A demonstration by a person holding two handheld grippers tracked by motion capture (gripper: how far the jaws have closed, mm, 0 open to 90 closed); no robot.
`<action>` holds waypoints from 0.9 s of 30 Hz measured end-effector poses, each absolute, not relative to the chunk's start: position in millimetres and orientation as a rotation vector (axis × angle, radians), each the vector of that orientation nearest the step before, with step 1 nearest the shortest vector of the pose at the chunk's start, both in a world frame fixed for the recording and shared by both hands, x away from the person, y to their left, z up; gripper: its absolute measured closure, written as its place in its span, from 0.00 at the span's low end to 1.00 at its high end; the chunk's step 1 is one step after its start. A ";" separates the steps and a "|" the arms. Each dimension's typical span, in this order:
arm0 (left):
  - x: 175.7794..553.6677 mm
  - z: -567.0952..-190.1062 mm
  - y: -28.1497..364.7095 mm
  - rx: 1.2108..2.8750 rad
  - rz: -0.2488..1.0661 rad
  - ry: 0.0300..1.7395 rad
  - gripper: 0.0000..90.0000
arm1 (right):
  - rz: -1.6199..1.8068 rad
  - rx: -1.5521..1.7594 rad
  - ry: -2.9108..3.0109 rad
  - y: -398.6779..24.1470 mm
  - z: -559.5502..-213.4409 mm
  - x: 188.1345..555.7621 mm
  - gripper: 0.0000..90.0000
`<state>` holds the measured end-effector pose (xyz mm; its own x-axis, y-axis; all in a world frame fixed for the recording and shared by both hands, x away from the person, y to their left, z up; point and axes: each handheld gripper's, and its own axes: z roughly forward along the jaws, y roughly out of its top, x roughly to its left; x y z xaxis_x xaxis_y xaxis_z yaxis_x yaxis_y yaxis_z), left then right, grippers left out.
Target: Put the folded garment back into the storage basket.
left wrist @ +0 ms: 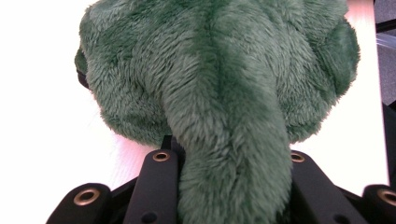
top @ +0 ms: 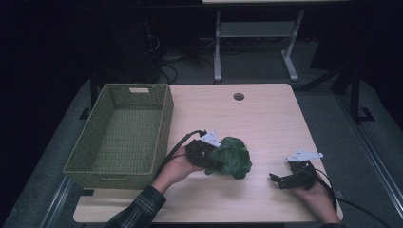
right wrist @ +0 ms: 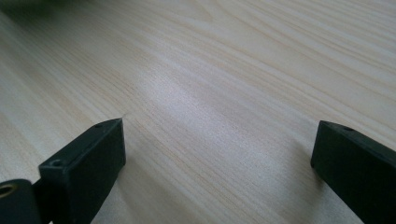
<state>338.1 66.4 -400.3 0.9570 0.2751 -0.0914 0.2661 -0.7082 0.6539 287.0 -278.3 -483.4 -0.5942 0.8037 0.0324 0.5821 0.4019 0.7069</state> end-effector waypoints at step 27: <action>347.5 -316.0 142.8 2.327 0.135 0.493 0.77 | 0.996 1.211 2.350 -278.1 -483.3 286.7 0.03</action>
